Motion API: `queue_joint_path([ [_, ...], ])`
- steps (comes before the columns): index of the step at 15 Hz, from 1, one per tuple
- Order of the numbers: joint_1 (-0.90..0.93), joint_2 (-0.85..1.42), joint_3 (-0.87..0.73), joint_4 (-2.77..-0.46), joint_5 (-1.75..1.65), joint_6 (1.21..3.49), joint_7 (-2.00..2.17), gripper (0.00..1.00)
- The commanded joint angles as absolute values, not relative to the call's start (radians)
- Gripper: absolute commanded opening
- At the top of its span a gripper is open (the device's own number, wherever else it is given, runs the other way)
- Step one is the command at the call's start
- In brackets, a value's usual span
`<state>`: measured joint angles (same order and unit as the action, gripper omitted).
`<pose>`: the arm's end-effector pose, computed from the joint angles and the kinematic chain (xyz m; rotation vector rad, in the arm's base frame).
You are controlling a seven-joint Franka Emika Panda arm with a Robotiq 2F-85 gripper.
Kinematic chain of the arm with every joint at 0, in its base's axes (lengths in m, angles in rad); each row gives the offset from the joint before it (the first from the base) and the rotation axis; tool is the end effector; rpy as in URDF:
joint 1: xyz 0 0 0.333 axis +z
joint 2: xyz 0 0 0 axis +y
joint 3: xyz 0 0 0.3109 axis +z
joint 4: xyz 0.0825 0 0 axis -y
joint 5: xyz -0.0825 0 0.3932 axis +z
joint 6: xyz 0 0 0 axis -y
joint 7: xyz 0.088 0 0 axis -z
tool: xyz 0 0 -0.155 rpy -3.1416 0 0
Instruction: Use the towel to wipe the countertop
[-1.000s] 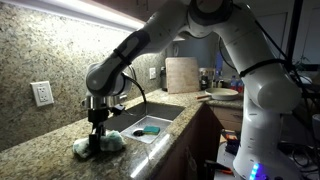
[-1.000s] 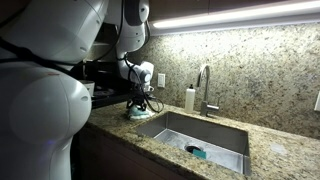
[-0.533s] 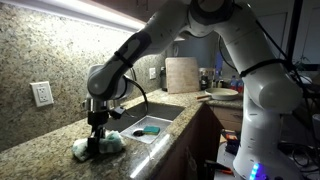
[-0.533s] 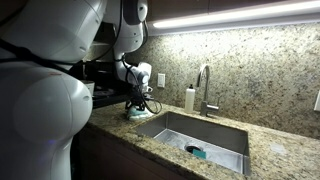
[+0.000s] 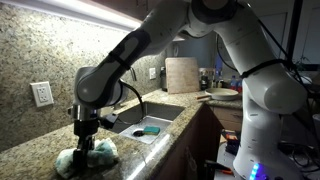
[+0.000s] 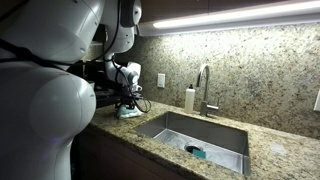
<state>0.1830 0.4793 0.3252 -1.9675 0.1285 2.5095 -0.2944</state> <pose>0.5520 0.3102 0.1882 -2.7494 -0.9433 -0.0818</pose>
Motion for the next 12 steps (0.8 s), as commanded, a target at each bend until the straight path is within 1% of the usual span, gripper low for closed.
queue_joint_path([
  [1, 0.262, 0.612, 0.367, -1.862, 0.134, 2.51, -0.268, 0.0],
  [9, 0.385, 0.815, 0.382, -1.543, 0.107, 2.37, -0.283, 0.0],
  [12, 0.386, 0.831, 0.367, -1.498, 0.117, 2.299, -0.268, 0.0],
])
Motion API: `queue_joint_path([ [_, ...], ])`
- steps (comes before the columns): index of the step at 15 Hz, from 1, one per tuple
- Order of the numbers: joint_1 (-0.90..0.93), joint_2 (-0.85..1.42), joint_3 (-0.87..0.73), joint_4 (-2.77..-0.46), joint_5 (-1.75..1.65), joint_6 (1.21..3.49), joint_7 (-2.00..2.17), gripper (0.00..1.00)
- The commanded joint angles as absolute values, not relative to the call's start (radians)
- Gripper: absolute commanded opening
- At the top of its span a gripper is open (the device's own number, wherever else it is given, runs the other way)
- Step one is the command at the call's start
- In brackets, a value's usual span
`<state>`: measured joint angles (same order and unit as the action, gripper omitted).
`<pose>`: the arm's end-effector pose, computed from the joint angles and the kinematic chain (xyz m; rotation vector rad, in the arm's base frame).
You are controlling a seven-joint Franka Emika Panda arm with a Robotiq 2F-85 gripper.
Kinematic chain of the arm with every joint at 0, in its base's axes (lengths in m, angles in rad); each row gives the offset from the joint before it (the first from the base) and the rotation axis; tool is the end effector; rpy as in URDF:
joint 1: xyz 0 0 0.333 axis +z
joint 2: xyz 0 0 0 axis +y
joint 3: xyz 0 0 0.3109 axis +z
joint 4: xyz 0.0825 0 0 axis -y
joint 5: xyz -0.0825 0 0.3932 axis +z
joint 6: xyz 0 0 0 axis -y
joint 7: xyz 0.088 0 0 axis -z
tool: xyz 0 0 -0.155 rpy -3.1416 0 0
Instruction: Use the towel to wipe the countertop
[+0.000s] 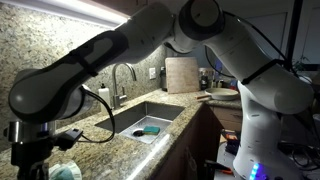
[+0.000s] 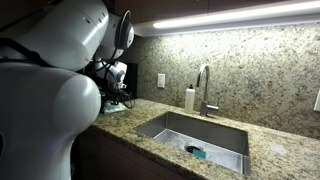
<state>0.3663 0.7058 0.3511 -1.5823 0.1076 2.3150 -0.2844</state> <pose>0.5495 0.4545 0.1943 -2.5826 -1.1612 0.0071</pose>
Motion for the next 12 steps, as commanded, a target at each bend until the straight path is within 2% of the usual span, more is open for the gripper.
queue_joint_path([
  [1, 0.375, 0.821, 0.362, -1.515, 0.126, 2.285, -0.263, 0.0],
  [12, 0.203, 0.682, 0.423, -1.779, 0.356, 2.411, -0.299, 0.0],
])
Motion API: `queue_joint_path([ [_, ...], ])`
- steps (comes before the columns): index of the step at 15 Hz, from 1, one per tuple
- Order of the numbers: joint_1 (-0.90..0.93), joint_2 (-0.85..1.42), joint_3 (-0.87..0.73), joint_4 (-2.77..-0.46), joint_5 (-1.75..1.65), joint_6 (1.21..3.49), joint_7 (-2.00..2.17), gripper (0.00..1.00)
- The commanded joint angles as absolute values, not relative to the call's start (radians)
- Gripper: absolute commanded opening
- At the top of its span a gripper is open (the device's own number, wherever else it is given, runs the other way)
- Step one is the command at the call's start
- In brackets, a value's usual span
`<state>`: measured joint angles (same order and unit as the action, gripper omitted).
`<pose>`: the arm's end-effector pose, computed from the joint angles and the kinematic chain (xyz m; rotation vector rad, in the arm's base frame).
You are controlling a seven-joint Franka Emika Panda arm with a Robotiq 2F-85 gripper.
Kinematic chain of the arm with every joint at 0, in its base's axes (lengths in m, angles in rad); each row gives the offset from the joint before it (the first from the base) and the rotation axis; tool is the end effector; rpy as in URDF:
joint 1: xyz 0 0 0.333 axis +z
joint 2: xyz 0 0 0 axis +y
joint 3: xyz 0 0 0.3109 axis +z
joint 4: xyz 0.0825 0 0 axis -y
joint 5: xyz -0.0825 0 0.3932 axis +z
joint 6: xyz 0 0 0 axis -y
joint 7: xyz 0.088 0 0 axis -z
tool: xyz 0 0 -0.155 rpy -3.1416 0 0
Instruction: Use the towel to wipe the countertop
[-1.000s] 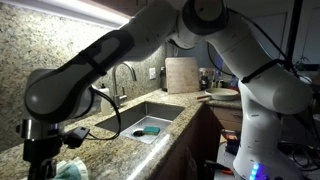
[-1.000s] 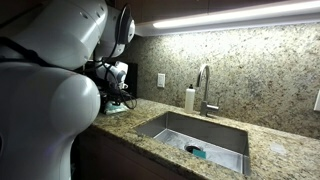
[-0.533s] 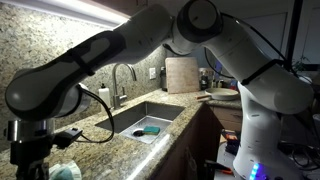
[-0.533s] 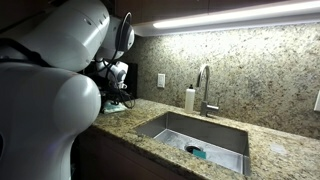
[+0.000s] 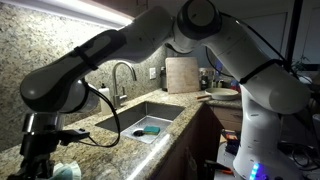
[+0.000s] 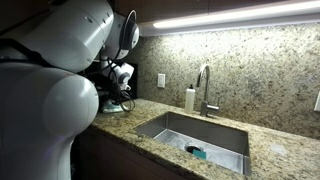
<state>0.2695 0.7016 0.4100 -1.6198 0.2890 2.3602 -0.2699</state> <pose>0.5618 0.4362 0.1974 -2.5295 -0.8507 0.0286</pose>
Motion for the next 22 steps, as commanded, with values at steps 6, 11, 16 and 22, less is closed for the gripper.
queue_joint_path([
  [6, 0.129, 0.586, 0.439, -1.916, 0.477, 2.446, -0.29, 0.0],
  [11, 0.092, 0.474, 0.395, -2.039, 0.503, 2.439, -0.28, 0.0],
  [16, 0.063, 0.378, 0.33, -2.153, 0.496, 2.432, -0.275, 0.0],
  [22, 0.028, 0.27, 0.251, -2.295, 0.497, 2.436, -0.287, 0.0],
])
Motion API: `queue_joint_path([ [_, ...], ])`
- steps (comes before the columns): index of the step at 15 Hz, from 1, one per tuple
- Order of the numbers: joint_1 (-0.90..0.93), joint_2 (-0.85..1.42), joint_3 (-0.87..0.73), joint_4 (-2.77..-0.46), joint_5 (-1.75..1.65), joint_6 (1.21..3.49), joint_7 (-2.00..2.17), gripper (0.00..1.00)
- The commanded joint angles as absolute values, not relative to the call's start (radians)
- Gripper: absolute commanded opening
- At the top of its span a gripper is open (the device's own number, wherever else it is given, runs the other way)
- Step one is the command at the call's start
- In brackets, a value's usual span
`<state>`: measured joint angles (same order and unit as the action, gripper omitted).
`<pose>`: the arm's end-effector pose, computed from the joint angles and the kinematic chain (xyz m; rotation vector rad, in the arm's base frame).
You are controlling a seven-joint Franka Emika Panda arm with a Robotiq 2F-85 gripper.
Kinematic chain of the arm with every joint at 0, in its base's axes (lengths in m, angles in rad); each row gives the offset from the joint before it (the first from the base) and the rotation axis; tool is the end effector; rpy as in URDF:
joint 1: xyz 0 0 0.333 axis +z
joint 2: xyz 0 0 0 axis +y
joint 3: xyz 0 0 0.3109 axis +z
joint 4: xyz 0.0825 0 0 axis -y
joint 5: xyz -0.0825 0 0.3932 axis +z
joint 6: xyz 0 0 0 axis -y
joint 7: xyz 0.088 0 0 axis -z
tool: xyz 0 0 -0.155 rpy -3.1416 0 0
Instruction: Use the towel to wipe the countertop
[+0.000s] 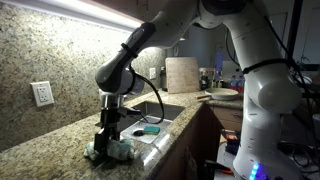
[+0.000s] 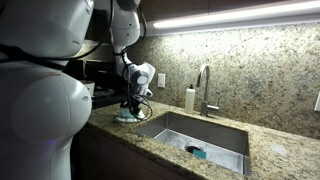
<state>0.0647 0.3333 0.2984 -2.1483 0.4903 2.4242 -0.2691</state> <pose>0.5258 0.2228 0.1926 -2.7163 -0.3223 0.1063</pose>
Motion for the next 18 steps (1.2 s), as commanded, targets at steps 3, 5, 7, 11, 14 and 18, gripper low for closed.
queue_joint_path([
  [3, 0.031, 0.227, 0.237, -2.385, 0.523, 2.47, -0.302, 0.0],
  [5, 0.049, 0.215, 0.251, -2.42, 0.562, 2.506, -0.306, 0.0],
  [7, 0.075, 0.221, 0.279, -2.437, 0.602, 2.559, -0.314, 0.0],
  [11, 0.128, 0.288, 0.343, -2.386, 0.63, 2.637, -0.342, 0.0],
  [14, 0.154, 0.332, 0.37, -2.313, 0.601, 2.615, -0.358, 0.0],
  [18, 0.192, 0.407, 0.4, -2.207, 0.539, 2.587, -0.355, 0.0],
])
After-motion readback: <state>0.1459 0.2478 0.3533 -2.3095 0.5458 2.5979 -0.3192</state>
